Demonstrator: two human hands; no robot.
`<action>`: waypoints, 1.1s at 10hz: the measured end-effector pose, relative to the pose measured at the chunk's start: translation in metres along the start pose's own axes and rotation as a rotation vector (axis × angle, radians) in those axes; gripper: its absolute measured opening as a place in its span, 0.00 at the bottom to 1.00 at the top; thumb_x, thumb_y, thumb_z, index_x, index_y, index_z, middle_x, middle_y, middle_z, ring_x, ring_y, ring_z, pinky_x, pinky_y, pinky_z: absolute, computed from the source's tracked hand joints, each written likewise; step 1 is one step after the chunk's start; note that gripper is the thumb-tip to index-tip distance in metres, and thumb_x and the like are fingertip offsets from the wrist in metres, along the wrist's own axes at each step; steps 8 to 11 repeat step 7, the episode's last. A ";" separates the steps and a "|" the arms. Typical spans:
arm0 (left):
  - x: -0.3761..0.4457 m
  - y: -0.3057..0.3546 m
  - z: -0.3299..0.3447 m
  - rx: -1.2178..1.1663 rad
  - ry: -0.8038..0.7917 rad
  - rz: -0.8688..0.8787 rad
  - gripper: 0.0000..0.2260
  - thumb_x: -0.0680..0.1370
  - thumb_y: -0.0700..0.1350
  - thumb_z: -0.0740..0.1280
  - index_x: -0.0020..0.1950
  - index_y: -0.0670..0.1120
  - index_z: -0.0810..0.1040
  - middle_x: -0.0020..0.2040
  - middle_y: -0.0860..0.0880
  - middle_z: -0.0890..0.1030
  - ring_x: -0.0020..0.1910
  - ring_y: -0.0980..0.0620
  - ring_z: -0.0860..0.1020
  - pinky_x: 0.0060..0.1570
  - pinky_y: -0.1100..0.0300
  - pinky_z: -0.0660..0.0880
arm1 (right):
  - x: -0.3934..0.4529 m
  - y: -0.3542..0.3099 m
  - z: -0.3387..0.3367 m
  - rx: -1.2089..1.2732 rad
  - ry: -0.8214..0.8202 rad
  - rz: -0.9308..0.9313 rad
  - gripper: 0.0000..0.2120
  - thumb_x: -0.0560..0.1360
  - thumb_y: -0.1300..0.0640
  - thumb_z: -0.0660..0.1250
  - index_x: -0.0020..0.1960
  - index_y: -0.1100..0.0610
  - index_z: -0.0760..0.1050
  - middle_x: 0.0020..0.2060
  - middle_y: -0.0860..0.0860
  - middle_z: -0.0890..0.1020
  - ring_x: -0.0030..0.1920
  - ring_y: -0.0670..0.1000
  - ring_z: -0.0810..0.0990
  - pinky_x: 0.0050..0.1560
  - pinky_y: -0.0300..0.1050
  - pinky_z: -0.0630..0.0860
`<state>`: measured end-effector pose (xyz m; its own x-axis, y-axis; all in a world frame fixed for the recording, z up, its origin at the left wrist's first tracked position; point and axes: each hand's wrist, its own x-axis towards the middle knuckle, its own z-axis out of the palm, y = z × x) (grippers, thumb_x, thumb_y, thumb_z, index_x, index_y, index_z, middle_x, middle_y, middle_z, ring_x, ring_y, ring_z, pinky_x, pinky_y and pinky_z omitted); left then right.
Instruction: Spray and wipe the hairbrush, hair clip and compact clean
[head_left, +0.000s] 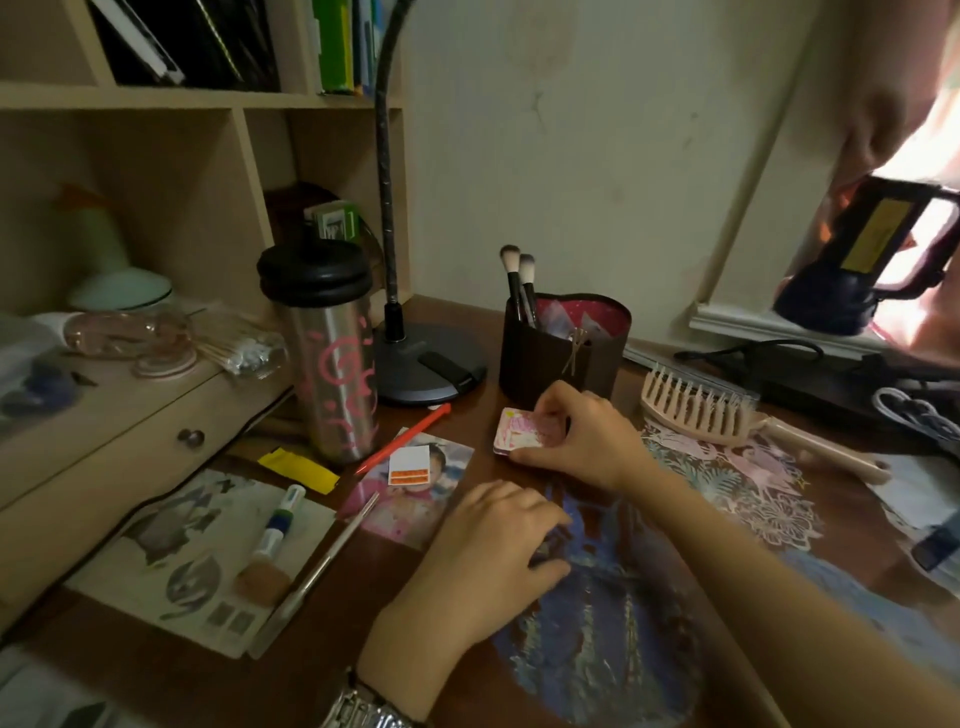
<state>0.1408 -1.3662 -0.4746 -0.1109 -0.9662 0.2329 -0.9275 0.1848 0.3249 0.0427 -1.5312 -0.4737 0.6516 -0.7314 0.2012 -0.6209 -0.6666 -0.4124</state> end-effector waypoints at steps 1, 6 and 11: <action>0.000 -0.002 0.002 0.005 0.011 0.006 0.19 0.77 0.56 0.63 0.67 0.54 0.71 0.64 0.56 0.74 0.64 0.56 0.68 0.65 0.61 0.59 | 0.003 -0.003 0.008 0.003 -0.011 -0.009 0.26 0.63 0.36 0.72 0.54 0.47 0.69 0.51 0.46 0.78 0.51 0.47 0.73 0.44 0.44 0.71; 0.000 -0.002 0.000 0.011 0.002 -0.010 0.19 0.77 0.56 0.63 0.67 0.53 0.71 0.63 0.56 0.74 0.63 0.56 0.68 0.64 0.61 0.61 | 0.004 0.000 0.021 0.005 -0.015 -0.045 0.27 0.64 0.35 0.71 0.57 0.48 0.70 0.54 0.48 0.78 0.53 0.50 0.73 0.51 0.48 0.73; 0.001 -0.002 -0.004 -0.025 -0.003 -0.037 0.19 0.77 0.55 0.63 0.68 0.54 0.71 0.64 0.56 0.74 0.64 0.57 0.68 0.64 0.62 0.61 | 0.006 -0.001 0.015 -0.012 -0.065 -0.070 0.29 0.65 0.35 0.70 0.60 0.48 0.70 0.57 0.48 0.77 0.57 0.51 0.72 0.54 0.48 0.71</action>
